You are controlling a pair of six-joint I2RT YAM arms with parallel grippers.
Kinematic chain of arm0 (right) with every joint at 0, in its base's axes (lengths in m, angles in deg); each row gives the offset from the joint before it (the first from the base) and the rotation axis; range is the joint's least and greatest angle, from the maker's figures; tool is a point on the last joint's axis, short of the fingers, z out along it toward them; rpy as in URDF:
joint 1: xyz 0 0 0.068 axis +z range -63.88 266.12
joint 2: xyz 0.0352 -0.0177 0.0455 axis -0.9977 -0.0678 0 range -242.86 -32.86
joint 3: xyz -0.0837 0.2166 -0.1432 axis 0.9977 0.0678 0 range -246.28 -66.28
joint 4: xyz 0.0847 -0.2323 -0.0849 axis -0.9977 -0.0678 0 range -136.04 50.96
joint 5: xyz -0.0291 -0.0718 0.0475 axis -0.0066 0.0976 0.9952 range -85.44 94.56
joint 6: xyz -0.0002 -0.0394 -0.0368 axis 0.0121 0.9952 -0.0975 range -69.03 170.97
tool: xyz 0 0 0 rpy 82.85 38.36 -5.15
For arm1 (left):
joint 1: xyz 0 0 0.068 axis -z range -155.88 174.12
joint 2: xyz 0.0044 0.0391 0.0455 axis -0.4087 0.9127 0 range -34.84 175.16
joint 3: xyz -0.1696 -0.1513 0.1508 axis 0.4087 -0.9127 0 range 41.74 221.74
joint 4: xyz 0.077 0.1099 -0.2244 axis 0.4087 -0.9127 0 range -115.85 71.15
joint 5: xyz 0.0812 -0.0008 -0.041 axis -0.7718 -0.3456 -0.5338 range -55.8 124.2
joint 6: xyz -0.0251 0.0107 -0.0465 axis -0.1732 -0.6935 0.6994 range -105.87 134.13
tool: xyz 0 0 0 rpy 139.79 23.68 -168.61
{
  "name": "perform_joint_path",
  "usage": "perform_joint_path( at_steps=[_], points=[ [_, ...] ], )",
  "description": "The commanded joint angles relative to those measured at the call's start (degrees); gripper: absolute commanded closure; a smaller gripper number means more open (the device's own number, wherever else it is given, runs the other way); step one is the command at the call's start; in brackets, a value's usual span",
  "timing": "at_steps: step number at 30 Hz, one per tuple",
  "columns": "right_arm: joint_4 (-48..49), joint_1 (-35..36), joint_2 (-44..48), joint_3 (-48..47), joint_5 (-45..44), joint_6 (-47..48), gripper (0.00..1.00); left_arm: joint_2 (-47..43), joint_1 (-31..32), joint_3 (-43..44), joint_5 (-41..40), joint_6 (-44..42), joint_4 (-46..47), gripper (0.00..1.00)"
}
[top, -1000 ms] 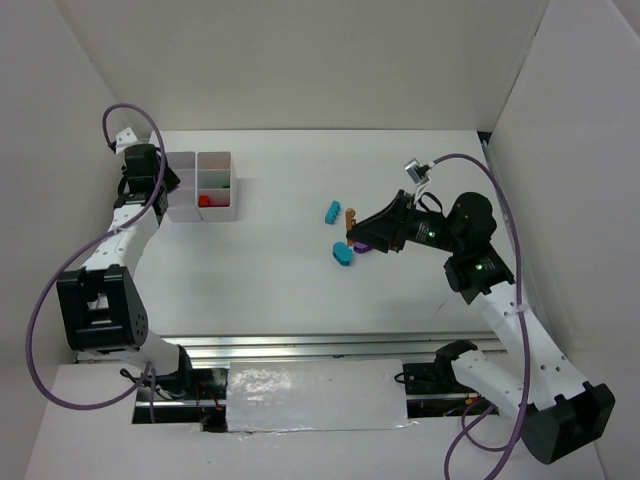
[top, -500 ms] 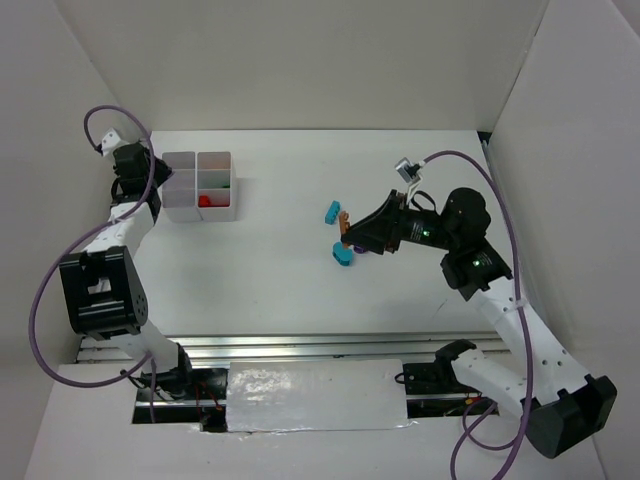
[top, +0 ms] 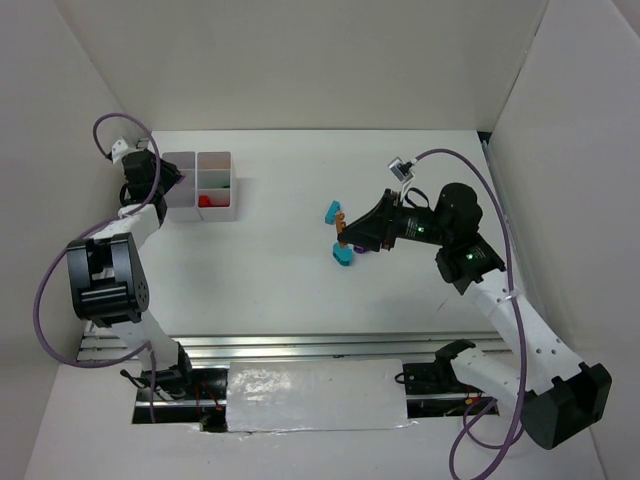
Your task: Sort the legos into containers by color
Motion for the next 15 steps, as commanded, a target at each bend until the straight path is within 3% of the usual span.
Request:
perform_joint_path(
  at_steps=[1,7,15],
  points=[
    [3.0,0.4,-0.8,-2.9,1.6,-0.5,1.00,0.6,-0.3,-0.8,1.3,1.1,5.9,0.91],
    [3.7,0.4,-1.6,-2.9,2.3,-0.5,1.00,2.6,-0.4,-0.6,2.5,1.5,7.0,0.85],
    [4.2,0.4,-1.6,-2.8,2.9,-0.5,1.00,3.6,-0.5,-0.7,2.4,1.4,7.1,0.67]
  ],
)
